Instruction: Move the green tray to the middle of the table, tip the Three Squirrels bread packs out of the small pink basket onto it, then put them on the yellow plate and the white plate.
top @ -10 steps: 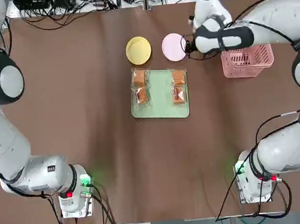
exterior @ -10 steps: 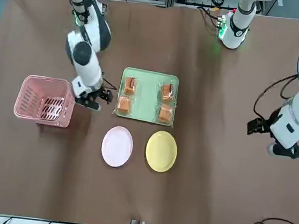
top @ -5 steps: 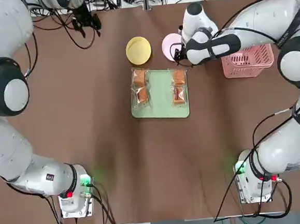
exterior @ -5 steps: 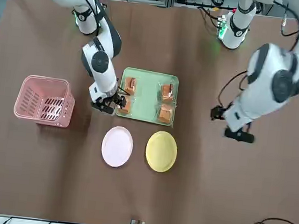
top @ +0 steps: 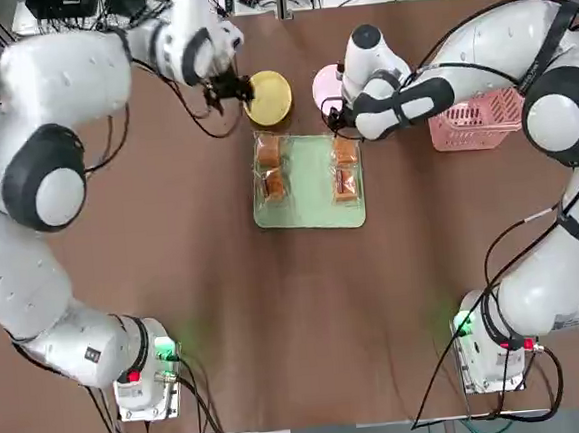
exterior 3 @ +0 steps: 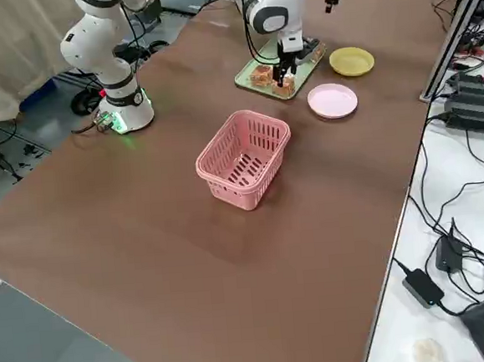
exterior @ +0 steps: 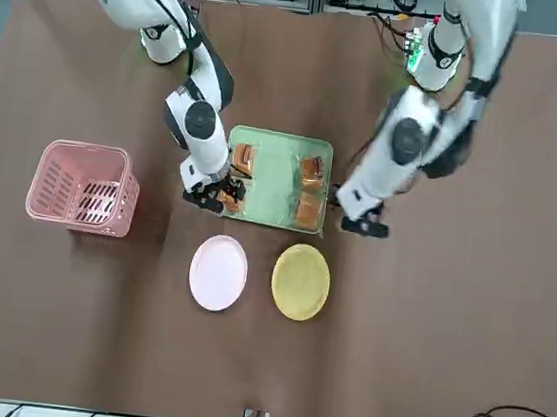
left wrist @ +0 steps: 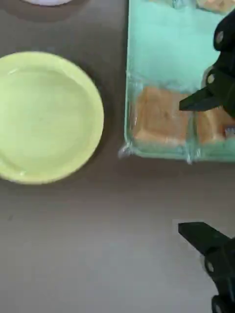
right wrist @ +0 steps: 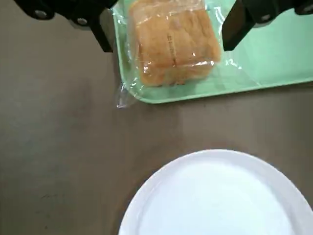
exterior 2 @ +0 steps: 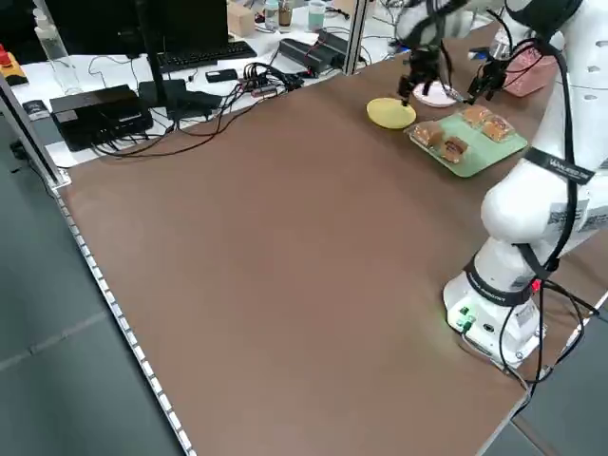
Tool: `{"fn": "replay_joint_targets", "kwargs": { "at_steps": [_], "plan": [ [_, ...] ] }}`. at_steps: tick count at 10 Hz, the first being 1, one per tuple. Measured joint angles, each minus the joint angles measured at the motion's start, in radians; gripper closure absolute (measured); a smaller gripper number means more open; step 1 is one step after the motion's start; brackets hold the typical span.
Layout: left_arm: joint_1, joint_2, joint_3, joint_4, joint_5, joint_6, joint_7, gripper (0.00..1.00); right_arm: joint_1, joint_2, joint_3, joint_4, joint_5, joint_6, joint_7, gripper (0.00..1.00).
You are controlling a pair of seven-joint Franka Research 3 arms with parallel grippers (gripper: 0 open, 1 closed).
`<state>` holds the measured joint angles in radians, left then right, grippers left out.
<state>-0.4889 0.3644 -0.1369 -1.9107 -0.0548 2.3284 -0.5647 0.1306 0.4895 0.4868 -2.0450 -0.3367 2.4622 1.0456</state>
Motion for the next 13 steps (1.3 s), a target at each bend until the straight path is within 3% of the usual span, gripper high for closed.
{"fn": "replay_joint_targets", "kwargs": {
  "at_steps": [7, 13],
  "plan": [
    [-0.104, 0.314, 0.003, 0.244, 0.090, 0.033, -0.235, 0.00, 0.029, 0.050, 0.001, 0.003, -0.078, 0.039, 0.036, 0.02],
    [-0.122, 0.367, 0.008, 0.280, 0.096, 0.037, -0.265, 0.00, 0.030, 0.069, 0.001, 0.004, -0.143, 0.043, 0.044, 0.03]
  ]
}}
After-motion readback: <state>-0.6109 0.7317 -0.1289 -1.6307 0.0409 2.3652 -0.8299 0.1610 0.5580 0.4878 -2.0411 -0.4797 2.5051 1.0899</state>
